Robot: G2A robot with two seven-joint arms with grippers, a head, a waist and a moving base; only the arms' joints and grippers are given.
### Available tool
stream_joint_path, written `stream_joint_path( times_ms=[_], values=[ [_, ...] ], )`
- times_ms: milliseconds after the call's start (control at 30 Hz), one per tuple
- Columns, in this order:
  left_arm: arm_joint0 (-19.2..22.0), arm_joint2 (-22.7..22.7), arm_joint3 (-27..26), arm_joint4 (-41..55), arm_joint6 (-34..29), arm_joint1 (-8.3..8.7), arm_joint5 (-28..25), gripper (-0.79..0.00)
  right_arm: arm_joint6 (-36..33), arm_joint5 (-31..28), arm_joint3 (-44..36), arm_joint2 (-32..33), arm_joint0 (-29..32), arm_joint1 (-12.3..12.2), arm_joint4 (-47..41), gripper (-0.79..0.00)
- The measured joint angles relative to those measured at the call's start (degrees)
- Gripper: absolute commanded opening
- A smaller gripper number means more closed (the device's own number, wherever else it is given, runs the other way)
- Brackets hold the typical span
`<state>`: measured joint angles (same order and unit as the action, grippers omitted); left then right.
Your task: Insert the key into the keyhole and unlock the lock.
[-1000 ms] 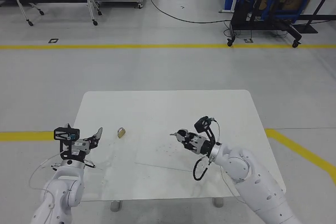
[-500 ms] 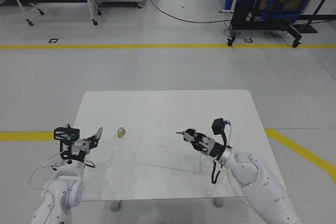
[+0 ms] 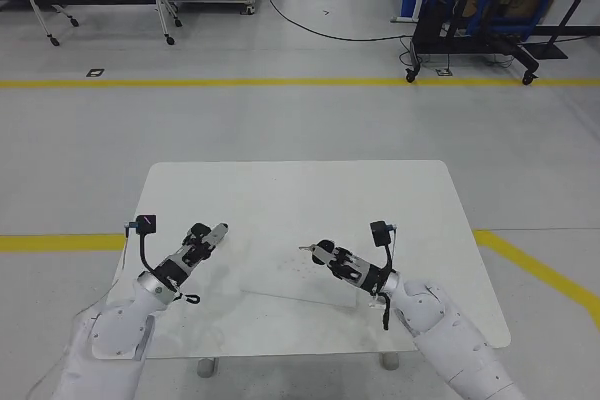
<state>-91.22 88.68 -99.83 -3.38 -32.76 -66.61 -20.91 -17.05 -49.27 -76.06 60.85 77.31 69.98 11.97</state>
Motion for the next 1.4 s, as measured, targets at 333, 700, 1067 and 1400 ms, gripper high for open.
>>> stream_joint_path(
  times_ms=[333,700,1067,1400],
  values=[
    [4.9,-4.2,7.0,10.1,-14.8,0.37,-2.8,-0.018,-5.0,-2.2,4.8,-5.9,-5.8,1.6,-14.1,-0.785],
    [5.1,-5.9,6.2,7.8,-17.0,0.91,-9.6,-0.453,-19.1,1.3,7.6,-10.1,-9.4,2.0,-26.3,-0.785],
    [5.1,-7.8,5.5,5.4,-17.1,1.36,-10.8,-0.563,-23.3,2.4,8.6,-11.1,-10.4,2.2,-29.8,-0.785],
    [5.0,-8.8,5.2,4.5,-17.3,1.85,-11.8,-0.64,-25.0,3.0,9.6,-12.0,-11.3,2.7,-31.4,-0.785]
  ],
)
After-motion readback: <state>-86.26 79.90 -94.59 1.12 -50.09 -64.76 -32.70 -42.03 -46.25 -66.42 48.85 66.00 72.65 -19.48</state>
